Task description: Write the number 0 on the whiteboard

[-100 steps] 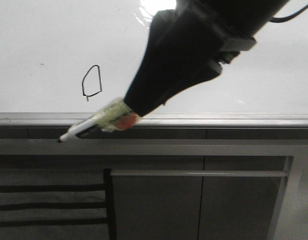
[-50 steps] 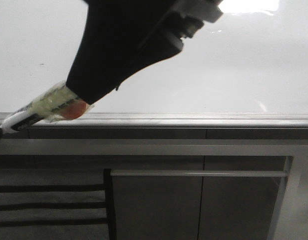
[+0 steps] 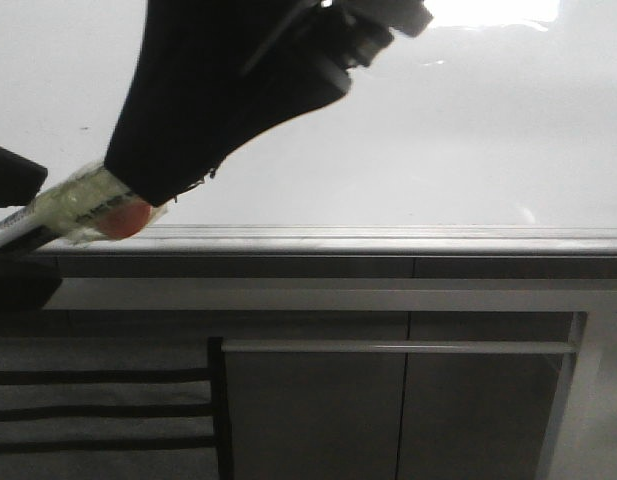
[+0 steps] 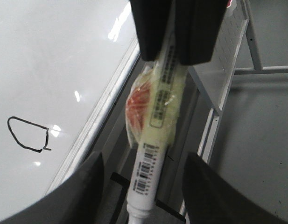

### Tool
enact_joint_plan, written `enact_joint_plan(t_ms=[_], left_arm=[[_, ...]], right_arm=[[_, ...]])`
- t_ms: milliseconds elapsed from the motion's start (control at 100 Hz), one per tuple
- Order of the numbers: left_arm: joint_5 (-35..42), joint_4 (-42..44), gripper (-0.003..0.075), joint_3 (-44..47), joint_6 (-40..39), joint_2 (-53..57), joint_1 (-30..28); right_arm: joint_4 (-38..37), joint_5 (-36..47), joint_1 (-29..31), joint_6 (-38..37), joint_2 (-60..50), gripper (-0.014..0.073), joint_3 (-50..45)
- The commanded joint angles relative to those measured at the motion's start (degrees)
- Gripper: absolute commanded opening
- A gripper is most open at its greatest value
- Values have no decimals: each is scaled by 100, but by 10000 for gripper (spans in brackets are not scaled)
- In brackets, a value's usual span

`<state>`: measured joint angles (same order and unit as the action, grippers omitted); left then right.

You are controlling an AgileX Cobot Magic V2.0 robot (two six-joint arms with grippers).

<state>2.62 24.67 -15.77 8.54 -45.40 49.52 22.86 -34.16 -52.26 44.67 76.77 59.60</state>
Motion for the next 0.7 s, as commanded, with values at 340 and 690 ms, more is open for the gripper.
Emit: enact_joint_plan(t_ms=[340, 690], left_arm=[[457, -33, -20, -208, -23, -1, 48], [486, -23, -20, -208, -23, -1, 48]], right_arm=[[97, 312, 2, 50, -185, -76, 198], [105, 481, 2, 24, -185, 201, 241]])
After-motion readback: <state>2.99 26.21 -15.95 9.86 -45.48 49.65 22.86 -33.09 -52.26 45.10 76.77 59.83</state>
